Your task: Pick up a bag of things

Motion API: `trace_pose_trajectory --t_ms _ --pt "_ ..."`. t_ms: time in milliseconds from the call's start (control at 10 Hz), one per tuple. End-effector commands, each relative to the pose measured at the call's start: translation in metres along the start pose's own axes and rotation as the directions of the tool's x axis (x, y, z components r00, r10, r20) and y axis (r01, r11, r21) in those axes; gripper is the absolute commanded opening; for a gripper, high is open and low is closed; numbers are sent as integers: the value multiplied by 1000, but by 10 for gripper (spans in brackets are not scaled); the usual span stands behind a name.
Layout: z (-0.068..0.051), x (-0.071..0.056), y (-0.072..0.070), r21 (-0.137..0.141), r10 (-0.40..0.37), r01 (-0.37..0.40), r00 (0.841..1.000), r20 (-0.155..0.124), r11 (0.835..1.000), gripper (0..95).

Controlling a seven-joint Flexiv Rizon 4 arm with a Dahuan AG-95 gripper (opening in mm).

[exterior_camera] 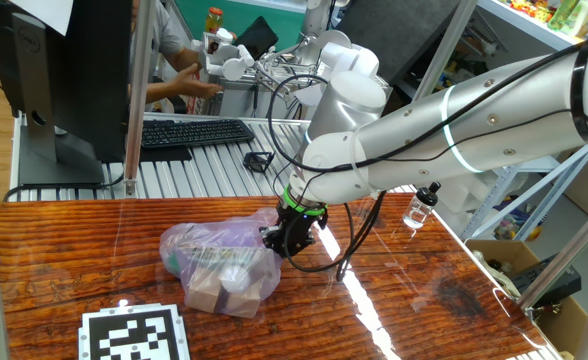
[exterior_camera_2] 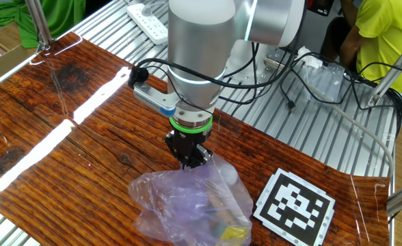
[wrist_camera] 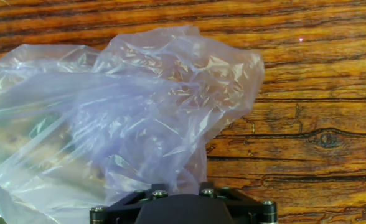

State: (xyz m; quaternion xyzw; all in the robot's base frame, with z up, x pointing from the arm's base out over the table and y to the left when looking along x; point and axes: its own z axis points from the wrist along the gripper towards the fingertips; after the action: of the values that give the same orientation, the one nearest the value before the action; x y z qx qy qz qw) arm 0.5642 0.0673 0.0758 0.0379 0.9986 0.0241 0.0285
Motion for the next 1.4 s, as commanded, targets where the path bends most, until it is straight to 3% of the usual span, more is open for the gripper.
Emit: trace_pose_trajectory --t_ms 100,500,1000,1400 --pt "0 0 0 2 2 -2 1000 1 1000 0" --pt "-4 0 5 36 2 -2 1000 -3 999 0" --pt "-17 -7 15 26 -15 15 1000 -18 1000 0" --pt "-31 -20 17 39 -21 23 999 -45 999 0"
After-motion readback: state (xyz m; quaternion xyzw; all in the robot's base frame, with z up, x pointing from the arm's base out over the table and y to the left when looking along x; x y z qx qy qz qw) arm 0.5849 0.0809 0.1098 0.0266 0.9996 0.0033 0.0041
